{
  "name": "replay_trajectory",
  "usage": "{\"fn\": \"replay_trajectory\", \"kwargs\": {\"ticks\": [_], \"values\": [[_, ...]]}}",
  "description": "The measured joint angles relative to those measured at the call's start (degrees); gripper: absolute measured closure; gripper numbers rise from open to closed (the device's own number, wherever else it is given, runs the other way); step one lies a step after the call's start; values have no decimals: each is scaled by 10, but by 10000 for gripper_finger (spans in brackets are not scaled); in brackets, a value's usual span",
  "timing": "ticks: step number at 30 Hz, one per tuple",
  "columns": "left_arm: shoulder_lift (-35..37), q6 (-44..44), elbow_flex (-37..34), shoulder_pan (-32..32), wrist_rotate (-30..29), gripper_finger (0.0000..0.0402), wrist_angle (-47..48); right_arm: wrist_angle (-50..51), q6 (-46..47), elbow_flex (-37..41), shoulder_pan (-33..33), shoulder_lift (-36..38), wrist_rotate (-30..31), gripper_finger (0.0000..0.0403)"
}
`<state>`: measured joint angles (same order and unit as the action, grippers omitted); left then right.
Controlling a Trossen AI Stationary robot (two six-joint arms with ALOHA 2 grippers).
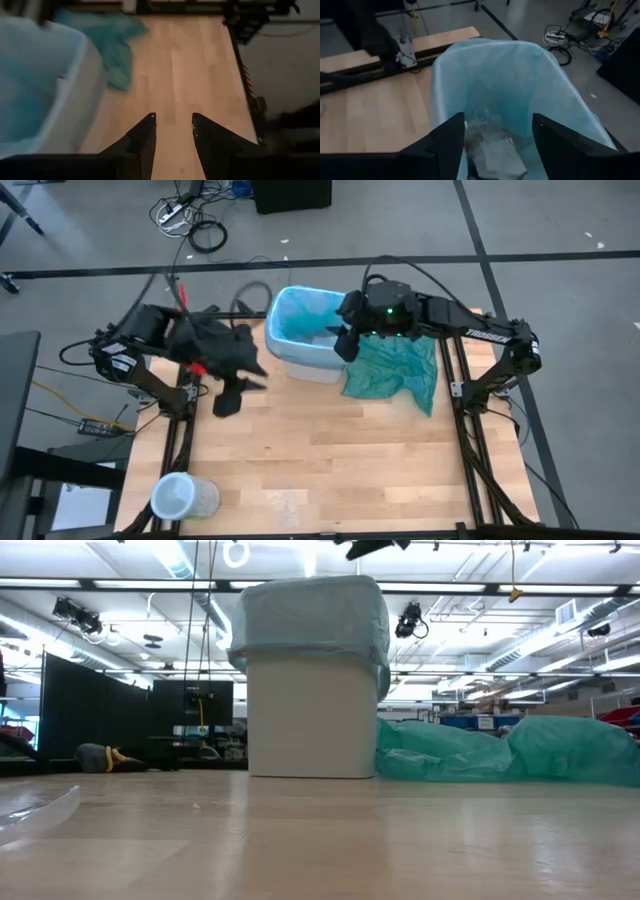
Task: Place trash/remove bag and relplace
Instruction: Put the transparent plastic into the trash bin
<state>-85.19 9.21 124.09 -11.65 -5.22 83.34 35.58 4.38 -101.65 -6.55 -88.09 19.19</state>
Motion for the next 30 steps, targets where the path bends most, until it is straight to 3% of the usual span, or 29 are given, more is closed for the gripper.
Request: {"fn": "replay_trajectory", "kwargs": {"ticks": [4, 9, 18, 24, 30], "values": [[0, 18, -79, -58, 30, 266, -31, 73, -8, -34, 19, 24, -5, 184], [-2, 30, -207, -133, 47, 266, -193, 185, -15, -62, 46, 60, -11, 181], [-5, 63, -426, -182, 37, 266, -346, 319, 40, -63, 78, 111, -13, 173], [-5, 144, -584, -219, 66, 266, -538, 387, 44, -63, 92, 108, -24, 176], [-6, 202, -649, -247, -1, 266, -617, 431, 44, -62, 92, 105, -29, 177]]}}
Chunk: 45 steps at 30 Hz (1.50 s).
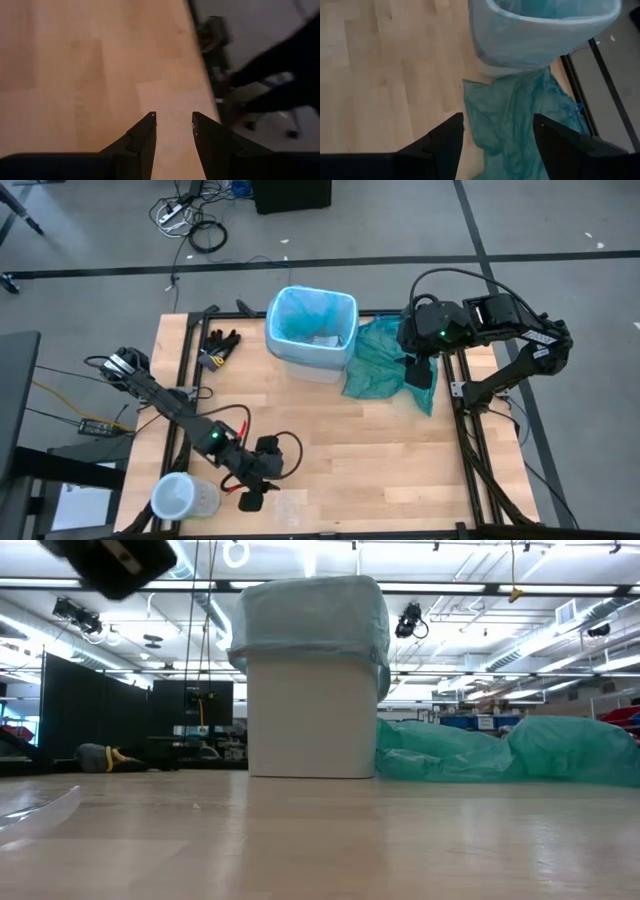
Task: Place trash/remove bag and relplace
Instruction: Put the transparent plastic into the trash bin
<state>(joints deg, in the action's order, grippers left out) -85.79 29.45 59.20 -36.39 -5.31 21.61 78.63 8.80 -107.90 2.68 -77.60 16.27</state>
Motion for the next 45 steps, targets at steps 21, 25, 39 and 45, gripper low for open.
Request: {"fn": "replay_trajectory", "kwargs": {"ticks": [21, 25, 39, 45], "values": [[-176, 12, 61, -49, 9, 266, -26, 22, -10, 0, -2, 0, 0, 183], [-211, 26, 63, -54, 5, 266, -27, 22, -10, 0, -2, 0, 0, 185], [-257, 48, 66, -46, 15, 389, -31, 22, -9, 0, -2, 0, -5, 204], [-218, 55, 60, -19, 10, 398, 0, 22, -9, 0, -2, 0, -5, 216]]}}
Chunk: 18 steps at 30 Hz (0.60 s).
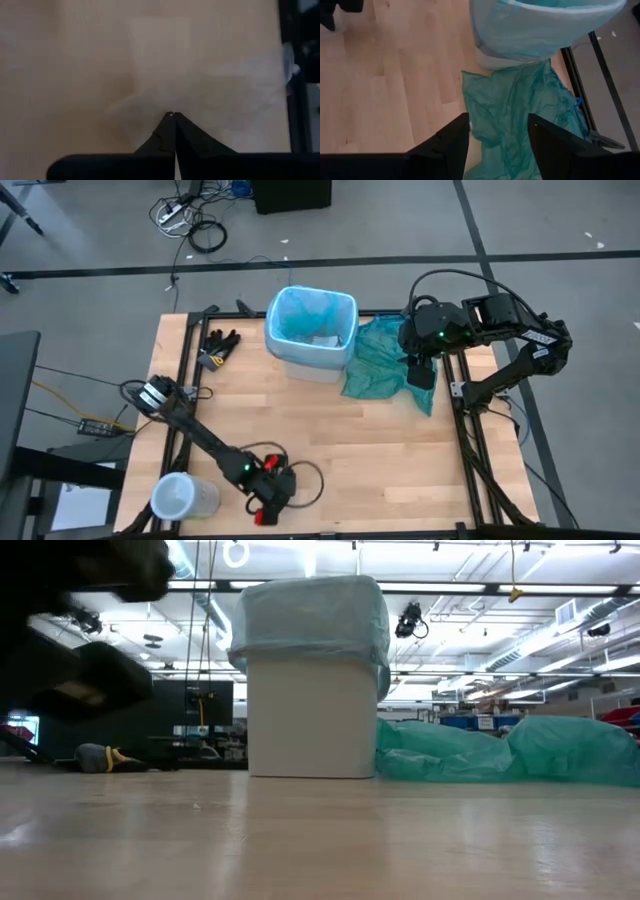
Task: Place trash/remove bag and relplace
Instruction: Put the transparent plastic into the trash bin
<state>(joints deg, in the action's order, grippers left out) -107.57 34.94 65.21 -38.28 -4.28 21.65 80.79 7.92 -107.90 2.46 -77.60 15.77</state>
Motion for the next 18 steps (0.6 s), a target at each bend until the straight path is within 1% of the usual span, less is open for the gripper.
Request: {"fn": "replay_trajectory", "kwargs": {"ticks": [7, 11, 15, 18], "values": [[84, -20, 1, 52, -65, 400, 69, 0, 0, 0, 0, 0, 0, 228], [141, -34, 14, 86, -93, 400, 89, 6, -1, 0, 0, 0, -1, 233], [182, -65, 71, 111, -142, 400, 144, 35, -1, 0, 0, 0, 0, 234], [197, -108, 146, 131, -190, 401, 186, 59, 9, 0, 0, 0, 5, 234]]}}
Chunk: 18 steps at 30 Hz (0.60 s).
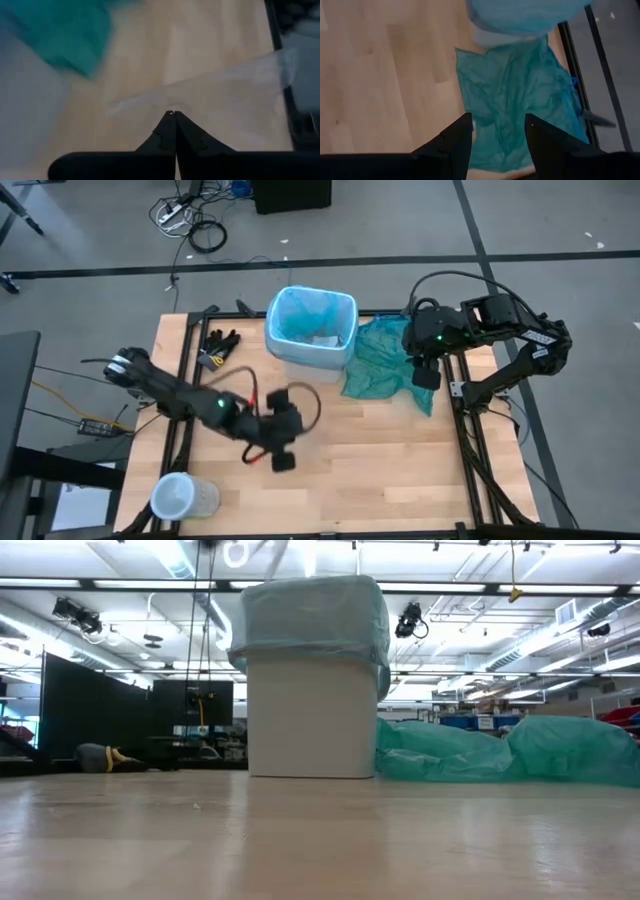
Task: Place trash/remove bag and relplace
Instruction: Put the transparent plastic into the trash bin
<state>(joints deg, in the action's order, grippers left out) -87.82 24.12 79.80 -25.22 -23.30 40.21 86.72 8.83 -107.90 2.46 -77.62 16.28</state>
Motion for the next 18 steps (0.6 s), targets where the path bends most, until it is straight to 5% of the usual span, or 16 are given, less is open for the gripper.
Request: {"fn": "replay_trajectory", "kwargs": {"ticks": [10, 18], "values": [[0, -210, 231, 101, -135, 401, 78, 12, 21, 0, 0, 0, 5, 243], [1, -304, 264, 254, -99, 401, 74, 12, 22, 0, 0, 0, 5, 249]]}}
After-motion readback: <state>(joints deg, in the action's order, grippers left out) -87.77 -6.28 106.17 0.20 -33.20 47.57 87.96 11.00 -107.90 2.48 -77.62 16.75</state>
